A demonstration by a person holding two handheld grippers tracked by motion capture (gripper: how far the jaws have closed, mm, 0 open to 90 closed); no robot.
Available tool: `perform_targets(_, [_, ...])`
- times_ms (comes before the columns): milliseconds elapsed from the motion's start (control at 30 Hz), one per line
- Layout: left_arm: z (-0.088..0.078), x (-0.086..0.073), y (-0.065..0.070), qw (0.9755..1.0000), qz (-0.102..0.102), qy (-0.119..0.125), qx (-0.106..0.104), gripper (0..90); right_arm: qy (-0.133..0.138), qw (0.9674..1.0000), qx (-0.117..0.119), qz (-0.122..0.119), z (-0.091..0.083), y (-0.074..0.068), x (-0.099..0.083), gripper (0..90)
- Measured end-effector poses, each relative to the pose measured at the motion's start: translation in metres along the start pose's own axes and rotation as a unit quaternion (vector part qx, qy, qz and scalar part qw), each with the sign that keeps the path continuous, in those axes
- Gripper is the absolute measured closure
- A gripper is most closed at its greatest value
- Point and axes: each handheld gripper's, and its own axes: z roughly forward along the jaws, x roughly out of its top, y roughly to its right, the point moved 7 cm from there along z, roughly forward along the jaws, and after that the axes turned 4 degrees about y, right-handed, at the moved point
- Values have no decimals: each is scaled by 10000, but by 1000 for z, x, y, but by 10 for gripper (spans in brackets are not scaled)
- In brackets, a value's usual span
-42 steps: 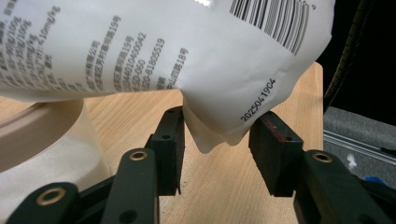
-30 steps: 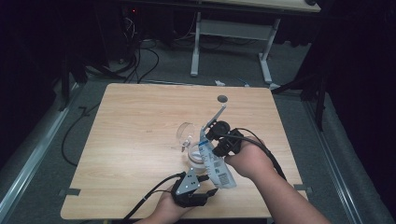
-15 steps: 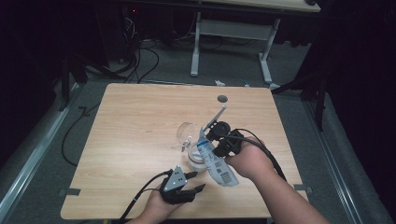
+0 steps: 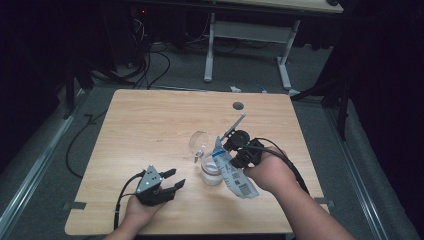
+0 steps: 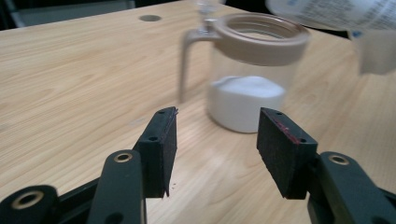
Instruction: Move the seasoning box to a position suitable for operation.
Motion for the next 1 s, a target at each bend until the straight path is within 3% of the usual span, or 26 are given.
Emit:
perform_targets(267, [-17, -2, -23, 9995, -220, 82, 196, 474, 58, 9999, 1, 106, -4, 7, -3, 900])
perform_targets(867, [-9, -5, -14, 9998, -180, 16, 18, 457, -2, 9990, -188, 398, 7, 38, -13, 900])
perform_targets(1000, [-9, -5, -14, 9998, -179, -1, -1, 457, -95, 9981, -332, 513, 14, 47, -17, 900])
